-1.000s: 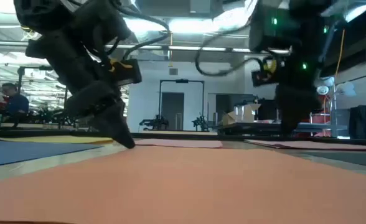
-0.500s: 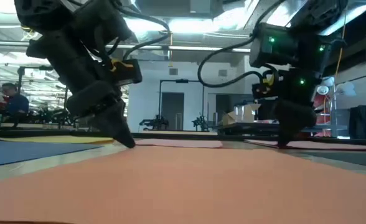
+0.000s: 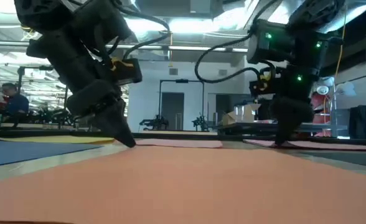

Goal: Organize paper
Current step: Stack the pink paper on top of the pink paper

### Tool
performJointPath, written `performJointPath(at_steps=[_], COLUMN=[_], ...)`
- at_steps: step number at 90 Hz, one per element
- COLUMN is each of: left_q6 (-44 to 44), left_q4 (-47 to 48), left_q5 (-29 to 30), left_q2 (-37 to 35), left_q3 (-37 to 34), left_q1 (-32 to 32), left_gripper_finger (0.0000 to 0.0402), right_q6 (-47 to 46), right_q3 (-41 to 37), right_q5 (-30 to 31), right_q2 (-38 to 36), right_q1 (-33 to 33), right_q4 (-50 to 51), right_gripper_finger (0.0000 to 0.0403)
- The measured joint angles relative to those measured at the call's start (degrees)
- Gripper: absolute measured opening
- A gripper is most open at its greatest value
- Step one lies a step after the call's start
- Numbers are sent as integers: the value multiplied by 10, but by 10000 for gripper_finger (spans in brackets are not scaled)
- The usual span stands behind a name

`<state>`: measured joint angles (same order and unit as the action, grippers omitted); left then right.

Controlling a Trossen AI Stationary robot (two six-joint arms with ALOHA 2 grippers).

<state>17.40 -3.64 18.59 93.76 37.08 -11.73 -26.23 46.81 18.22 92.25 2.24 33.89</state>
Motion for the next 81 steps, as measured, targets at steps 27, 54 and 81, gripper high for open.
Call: performJointPath(at_steps=[27,54,81], left_q6=[1,2,2], left_q4=[0,0,0], left_q5=[0,0,0], left_q2=[0,0,0], left_q3=[0,0,0], left_q1=[0,0,0], left_gripper_finger=[0,0,0], right_q6=[8,7,9], right_q3=[17,17,15], right_q5=[-9,-23,-21], right_q2=[0,0,0], right_q1=[0,0,0], right_q4=[5,5,7], right_gripper_finger=[5,46,104])
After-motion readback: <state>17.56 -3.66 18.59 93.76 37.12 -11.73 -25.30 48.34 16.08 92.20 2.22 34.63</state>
